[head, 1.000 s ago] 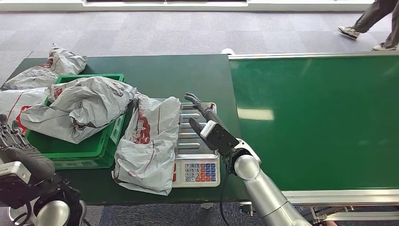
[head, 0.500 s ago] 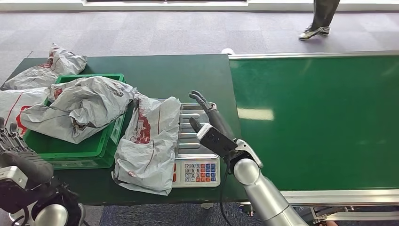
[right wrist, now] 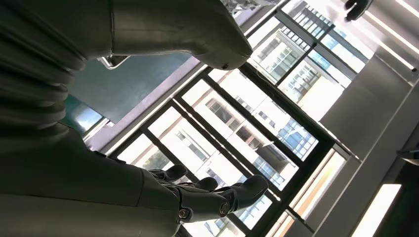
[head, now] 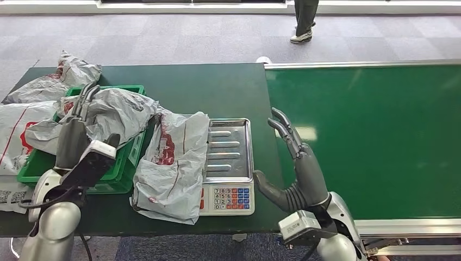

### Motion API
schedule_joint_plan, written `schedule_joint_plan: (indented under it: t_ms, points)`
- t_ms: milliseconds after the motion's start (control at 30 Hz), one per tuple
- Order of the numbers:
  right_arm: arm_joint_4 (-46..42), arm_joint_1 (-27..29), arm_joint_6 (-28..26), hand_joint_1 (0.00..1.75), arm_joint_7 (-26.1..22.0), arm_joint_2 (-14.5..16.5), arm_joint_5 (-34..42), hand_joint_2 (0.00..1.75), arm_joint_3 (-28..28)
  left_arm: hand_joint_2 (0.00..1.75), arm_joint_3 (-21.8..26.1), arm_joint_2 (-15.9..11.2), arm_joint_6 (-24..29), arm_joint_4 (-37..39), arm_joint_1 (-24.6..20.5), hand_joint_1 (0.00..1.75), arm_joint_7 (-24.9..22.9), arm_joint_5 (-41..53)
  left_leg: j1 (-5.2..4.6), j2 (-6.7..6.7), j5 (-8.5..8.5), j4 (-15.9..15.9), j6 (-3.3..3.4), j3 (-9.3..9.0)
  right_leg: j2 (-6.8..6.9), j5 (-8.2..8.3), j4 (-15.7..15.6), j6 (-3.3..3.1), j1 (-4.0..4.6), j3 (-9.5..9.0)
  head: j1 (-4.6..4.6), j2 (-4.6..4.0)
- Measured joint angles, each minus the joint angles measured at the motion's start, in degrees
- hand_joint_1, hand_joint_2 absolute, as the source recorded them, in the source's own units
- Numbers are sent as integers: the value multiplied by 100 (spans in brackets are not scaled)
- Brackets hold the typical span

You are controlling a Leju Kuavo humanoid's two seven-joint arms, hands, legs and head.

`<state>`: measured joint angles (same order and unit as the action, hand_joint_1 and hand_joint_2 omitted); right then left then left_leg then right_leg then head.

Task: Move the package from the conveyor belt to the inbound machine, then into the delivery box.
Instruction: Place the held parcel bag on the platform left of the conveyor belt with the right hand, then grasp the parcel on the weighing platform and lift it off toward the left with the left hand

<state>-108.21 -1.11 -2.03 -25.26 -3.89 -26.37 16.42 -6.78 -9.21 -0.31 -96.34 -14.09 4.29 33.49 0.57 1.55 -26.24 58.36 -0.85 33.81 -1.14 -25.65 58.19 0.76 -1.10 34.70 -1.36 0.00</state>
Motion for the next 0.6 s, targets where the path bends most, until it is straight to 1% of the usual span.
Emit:
schedule_joint_plan:
  t_ms: [67, 133, 200, 267, 333, 400, 467, 600]
  points:
    - [-172, 325, -120, 0, -213, -224, 46, 175, -148, 0, -234, -413, -597, 526, -551, 0, -17, -58, 1, -3, 7, 0, -4, 4, -5, 9, 1, -5, 2, 1, 2, 0]
    - [-248, 560, -214, 0, -394, -413, 181, 175, -281, 0, -499, -748, -1027, 984, -1036, 0, 18, -124, 2, -22, 10, -1, -9, 6, -25, 19, 2, -9, 2, 8, 1, 0]
    - [-280, 699, -253, 0, -505, -546, 316, 175, -389, 0, -764, -995, -1296, 1357, -1437, 0, 50, -180, 1, -40, 10, -1, -9, 7, -46, 24, 3, -9, 0, 14, 1, 0]
    - [-298, 774, -266, 0, -549, -651, 449, 175, -467, 0, -1076, -1142, -1497, 1723, -1822, 0, 49, -139, 1, -45, 10, 0, -8, 9, -54, 27, 3, -7, 0, 20, 2, 0]
    - [-306, 799, -283, 0, -561, -741, 592, 175, -517, 0, -1518, -1208, -1739, 2138, -2222, 0, 26, -47, -1, -40, 12, 1, -6, 13, -48, 29, 2, -5, -2, 19, 1, 0]
    - [-306, 797, -309, 0, -562, -791, 668, 175, -531, 87, -1986, -1213, -1928, 2546, -2513, 0, 21, -4, -2, -36, 13, 1, -5, 14, -42, 29, 3, -4, -4, 16, 1, 0]
    - [-306, 793, -334, 0, -563, -808, 700, 175, -531, 175, -2444, -1176, -2067, 2974, -2701, 0, 101, 4, -3, -39, 12, 0, -5, 13, -47, 29, 3, -4, -5, 16, 2, 0]
    - [-293, 718, -381, 0, -555, -834, 798, 175, -525, 175, -3326, -1080, -2177, 3710, -2829, 0, 422, -31, -4, -44, 12, 0, -5, 14, -56, 30, 3, -3, -7, 19, 1, 0]
